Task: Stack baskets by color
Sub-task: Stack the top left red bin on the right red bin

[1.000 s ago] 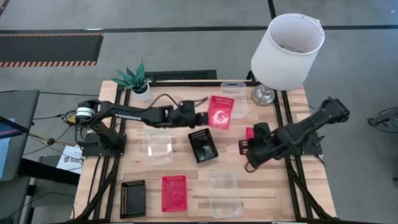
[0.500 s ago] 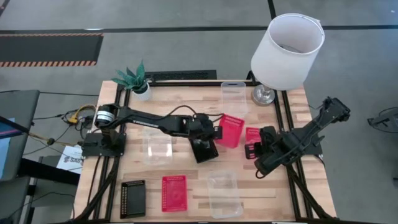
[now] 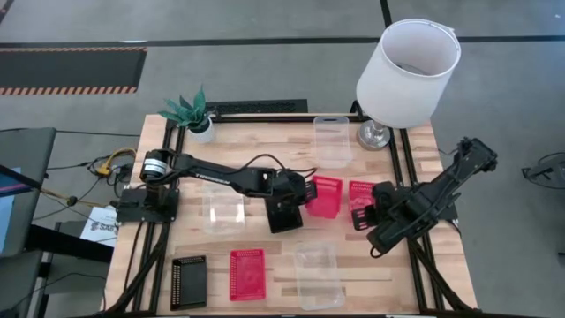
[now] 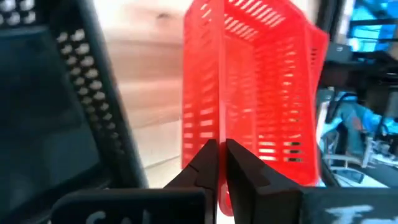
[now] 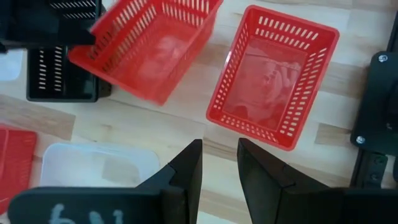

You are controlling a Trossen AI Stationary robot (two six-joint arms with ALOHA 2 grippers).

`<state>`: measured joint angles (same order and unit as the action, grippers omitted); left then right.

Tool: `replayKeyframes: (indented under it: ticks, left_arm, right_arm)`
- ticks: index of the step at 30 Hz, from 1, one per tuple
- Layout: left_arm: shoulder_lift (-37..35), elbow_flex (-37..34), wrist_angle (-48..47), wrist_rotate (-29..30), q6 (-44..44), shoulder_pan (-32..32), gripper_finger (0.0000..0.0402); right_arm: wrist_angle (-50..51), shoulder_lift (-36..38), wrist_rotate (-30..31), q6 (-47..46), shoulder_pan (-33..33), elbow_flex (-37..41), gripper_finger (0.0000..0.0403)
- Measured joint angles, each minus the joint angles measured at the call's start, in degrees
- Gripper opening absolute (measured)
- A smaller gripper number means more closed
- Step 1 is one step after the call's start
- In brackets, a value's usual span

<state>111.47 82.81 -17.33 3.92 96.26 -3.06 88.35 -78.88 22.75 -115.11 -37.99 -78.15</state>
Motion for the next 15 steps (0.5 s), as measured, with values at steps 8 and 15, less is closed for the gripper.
replayKeyframes:
  ticks: [8,15]
  left_arm:
    - [1.85,0.02,1.64,-2.84,1.92,0.14,0.0047]
    - [1.85,0.02,5.28,-4.24,-3.75,1.42,0.0114]
  right_arm:
    - [1.02,0.37,-0.05,-0.01,-0.2,0.0,0.0122]
    - [0.99,0.37,-0.1,-0.3,0.36,0.0,0.0123]
